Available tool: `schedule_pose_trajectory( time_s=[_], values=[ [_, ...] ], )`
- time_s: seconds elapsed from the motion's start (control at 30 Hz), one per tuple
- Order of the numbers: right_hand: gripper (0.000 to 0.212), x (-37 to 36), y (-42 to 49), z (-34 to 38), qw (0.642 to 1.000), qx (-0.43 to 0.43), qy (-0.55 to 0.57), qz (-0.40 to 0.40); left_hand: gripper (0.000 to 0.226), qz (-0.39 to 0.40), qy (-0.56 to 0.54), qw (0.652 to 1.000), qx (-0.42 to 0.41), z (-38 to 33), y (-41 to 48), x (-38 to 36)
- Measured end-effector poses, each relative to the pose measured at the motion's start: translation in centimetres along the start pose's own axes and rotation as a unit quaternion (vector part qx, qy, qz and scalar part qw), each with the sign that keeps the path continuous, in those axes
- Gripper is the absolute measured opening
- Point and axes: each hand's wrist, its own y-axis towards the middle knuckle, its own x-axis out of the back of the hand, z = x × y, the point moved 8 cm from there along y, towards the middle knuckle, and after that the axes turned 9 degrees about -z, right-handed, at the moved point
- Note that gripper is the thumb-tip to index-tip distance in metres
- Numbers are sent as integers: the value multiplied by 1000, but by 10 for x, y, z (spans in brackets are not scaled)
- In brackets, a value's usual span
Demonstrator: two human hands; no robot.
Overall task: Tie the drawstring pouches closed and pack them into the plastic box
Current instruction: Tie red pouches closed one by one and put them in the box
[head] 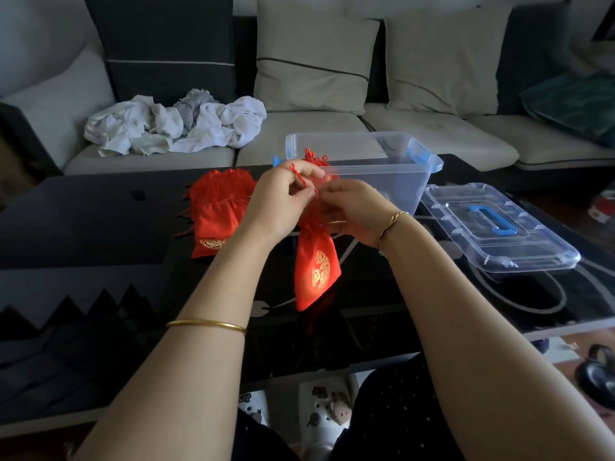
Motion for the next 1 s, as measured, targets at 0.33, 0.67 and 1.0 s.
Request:
schedule_pose_trajectory(
  time_s=[0.33, 0.67, 1.0],
  values=[
    [16, -11, -5, -13, 983, -88, 119, 105, 34, -109, 77, 982, -136, -24, -9, 12],
    [28, 18, 2, -7, 993, -35, 94, -63, 18, -102, -7, 995, 11, 10, -2, 16],
    [51, 16, 7, -32, 829, -180, 527, -55, 44, -175, -111, 929, 305, 59, -11, 23]
  ],
)
